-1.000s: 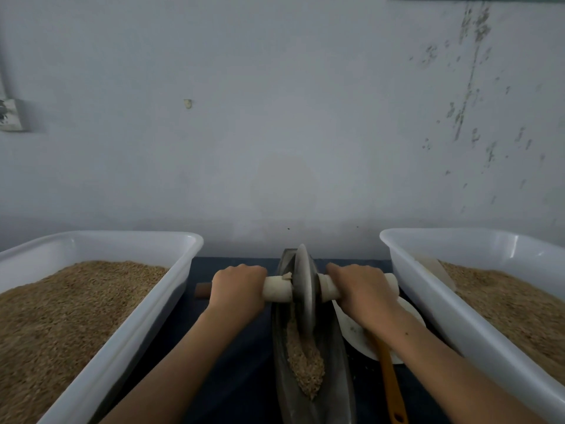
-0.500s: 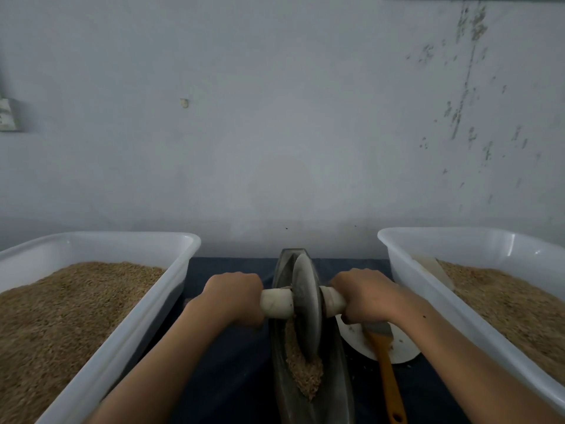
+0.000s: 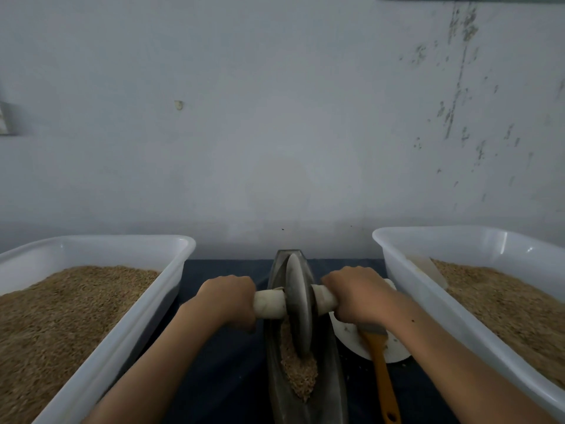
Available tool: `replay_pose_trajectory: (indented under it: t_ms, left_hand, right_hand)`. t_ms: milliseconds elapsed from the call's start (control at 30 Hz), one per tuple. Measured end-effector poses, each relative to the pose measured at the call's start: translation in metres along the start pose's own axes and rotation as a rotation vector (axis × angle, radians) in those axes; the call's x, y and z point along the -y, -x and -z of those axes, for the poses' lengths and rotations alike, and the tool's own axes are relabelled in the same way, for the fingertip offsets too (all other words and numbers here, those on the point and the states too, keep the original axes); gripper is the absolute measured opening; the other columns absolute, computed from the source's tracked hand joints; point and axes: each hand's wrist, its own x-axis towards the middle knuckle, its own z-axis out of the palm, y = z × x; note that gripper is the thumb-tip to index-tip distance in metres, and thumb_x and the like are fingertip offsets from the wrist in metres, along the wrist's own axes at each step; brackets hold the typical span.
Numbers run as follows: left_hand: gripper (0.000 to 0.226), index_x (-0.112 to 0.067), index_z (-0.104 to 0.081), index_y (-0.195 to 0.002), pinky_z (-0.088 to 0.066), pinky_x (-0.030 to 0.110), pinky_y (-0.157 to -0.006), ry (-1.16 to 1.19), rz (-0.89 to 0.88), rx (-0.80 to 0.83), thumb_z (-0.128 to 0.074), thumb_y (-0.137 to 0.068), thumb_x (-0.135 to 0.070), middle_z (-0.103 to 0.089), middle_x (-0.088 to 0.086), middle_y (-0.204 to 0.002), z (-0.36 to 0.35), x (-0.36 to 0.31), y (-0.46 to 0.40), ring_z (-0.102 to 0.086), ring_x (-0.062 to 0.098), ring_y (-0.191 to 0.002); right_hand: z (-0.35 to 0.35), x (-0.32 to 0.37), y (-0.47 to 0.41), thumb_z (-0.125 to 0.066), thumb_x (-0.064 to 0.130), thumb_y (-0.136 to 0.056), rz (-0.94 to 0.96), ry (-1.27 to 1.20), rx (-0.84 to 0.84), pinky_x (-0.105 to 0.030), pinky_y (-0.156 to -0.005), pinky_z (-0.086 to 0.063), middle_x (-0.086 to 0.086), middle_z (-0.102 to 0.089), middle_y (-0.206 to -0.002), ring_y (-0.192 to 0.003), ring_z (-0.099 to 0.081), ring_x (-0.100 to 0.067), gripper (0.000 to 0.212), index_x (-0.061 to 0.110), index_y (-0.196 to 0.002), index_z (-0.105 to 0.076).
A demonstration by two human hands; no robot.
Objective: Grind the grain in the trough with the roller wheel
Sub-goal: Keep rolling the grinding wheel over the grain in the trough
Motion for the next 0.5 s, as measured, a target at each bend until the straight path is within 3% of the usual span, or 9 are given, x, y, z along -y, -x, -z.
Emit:
replay_pose_trajectory:
  t_ms: [100, 167, 400, 500]
  left_hand:
    - [0.048, -0.019, -0.056, -0.114, -0.042, 0.028, -0.071, 0.0, -0.002, 0.045, -0.073, -0.073, -0.038, -0.06, -0.003, -0.095, 0.001, 0.0, 0.002, -0.055, 0.016, -0.082]
    - [0.045, -0.02, -0.057, -0.111, -0.041, 0.029, -0.068, -0.024, 0.005, -0.014, -0.072, -0.073, -0.038, -0.055, -0.005, -0.087, 0.0, -0.001, 0.003, -0.051, 0.015, -0.077]
    - [0.022, -0.025, -0.057, -0.106, -0.035, 0.028, -0.068, -0.031, 0.04, -0.356, -0.058, -0.085, -0.032, -0.062, -0.003, -0.099, -0.012, -0.005, -0.004, -0.059, 0.018, -0.091]
    - [0.02, -0.026, -0.056, -0.105, -0.034, 0.027, -0.068, 0.006, 0.038, -0.41, -0.055, -0.087, -0.033, -0.062, -0.004, -0.098, -0.015, -0.003, -0.004, -0.059, 0.016, -0.091]
  right_hand:
    - [0.005, -0.002, 0.001, -0.066, 0.02, -0.078, 0.021, -0.06, 0.13, -0.028, -0.064, -0.043, 0.002, -0.059, -0.084, -0.077, -0.058, -0.017, 0.017, 0.021, -0.092, -0.056]
    - [0.005, -0.002, 0.001, -0.067, 0.02, -0.078, 0.015, -0.07, 0.136, -0.027, -0.062, -0.041, 0.003, -0.057, -0.082, -0.076, -0.057, -0.017, 0.017, 0.023, -0.09, -0.055]
    - [-0.013, 0.007, -0.003, -0.054, 0.016, -0.088, -0.095, -0.019, -0.223, -0.03, -0.069, -0.037, 0.0, -0.063, -0.098, -0.088, -0.06, -0.022, 0.015, 0.023, -0.099, -0.046]
    - [-0.016, 0.011, -0.004, -0.053, 0.012, -0.088, -0.113, 0.012, -0.292, -0.031, -0.067, -0.033, -0.002, -0.063, -0.097, -0.087, -0.06, -0.024, 0.019, 0.019, -0.103, -0.044]
